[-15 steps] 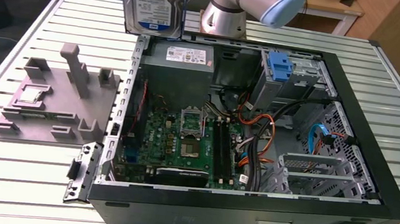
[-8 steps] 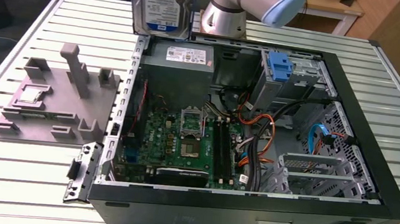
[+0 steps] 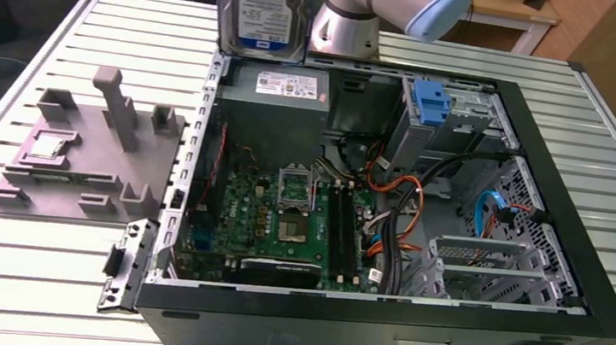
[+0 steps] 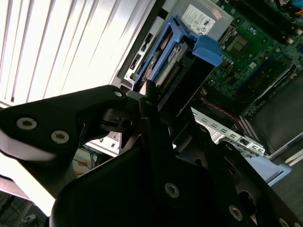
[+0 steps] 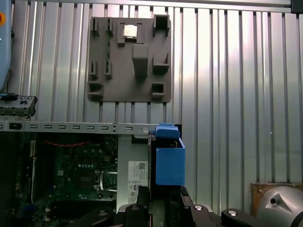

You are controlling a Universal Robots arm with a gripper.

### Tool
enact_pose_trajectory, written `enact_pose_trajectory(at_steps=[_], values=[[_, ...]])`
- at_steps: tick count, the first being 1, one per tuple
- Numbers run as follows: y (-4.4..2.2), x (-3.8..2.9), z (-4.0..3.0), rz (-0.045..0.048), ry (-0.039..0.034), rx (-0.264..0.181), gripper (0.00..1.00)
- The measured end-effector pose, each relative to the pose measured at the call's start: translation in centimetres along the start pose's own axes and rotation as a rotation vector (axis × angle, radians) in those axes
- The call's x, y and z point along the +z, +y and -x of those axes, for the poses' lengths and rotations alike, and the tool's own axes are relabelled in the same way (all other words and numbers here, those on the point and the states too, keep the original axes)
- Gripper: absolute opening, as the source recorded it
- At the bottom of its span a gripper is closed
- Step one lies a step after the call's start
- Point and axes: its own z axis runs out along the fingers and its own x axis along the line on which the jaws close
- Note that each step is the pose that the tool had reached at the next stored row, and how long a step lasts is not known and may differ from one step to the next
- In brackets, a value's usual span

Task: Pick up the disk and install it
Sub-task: 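Pick up the disk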

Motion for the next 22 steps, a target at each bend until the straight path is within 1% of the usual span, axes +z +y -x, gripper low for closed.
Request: enact_pose_trajectory(at_steps=[4, 7, 22], values=[[-0.65, -0.04, -0.04, 0.0002, 0.0, 0.0, 0.35], [-0.92, -0.04, -0.18, 0.0001, -0.0001, 0.0, 0.35], [-1.35, -0.05, -1.3, 0.0001, 0.0, 0.0, 0.35]])
